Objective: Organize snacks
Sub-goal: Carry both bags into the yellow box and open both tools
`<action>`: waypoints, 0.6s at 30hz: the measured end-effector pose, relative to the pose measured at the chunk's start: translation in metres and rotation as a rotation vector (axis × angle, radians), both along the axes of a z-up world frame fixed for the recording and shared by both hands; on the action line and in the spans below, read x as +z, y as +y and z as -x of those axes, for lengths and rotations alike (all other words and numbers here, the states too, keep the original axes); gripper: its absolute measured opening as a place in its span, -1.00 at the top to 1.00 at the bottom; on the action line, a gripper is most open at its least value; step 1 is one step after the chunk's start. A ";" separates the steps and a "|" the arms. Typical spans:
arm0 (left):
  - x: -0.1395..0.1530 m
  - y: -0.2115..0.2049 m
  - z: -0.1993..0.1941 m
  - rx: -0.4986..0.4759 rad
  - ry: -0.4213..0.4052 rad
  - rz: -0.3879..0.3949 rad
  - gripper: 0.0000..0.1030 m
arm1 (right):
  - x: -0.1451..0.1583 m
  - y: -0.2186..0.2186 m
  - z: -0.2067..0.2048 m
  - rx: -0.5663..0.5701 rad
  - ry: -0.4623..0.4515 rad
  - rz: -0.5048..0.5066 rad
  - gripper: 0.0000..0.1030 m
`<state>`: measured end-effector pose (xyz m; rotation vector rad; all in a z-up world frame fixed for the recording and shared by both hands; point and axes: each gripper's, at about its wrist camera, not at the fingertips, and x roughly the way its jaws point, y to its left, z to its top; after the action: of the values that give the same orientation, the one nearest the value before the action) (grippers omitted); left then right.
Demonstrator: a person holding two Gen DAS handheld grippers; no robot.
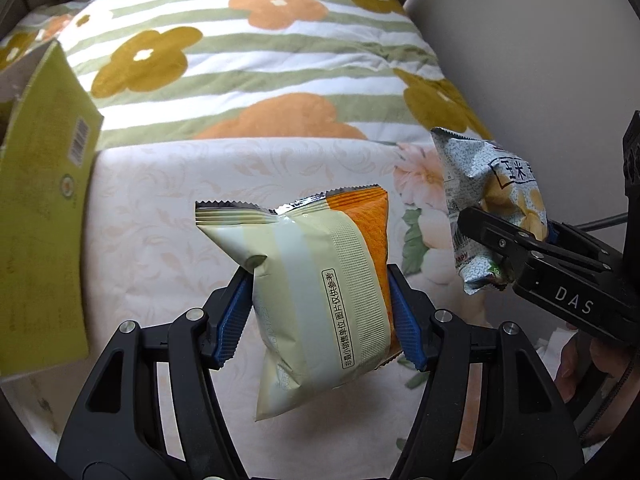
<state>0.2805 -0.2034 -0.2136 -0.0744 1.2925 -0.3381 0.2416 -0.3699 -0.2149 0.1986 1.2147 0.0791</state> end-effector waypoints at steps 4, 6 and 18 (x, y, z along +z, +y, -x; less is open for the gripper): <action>0.036 0.018 0.021 0.020 -0.057 0.032 -0.18 | 0.048 0.018 0.027 0.033 -0.105 0.023 -0.12; 0.052 0.027 0.033 0.027 -0.079 0.049 -0.18 | 0.057 0.022 0.032 0.040 -0.125 0.024 -0.12; 0.147 0.117 0.092 0.154 -0.220 0.090 -0.18 | 0.149 0.083 0.087 0.154 -0.322 -0.012 -0.12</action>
<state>0.1887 -0.0860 -0.0666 -0.2066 1.0464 -0.2639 0.1542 -0.2866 -0.0655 0.0976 0.9065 0.2440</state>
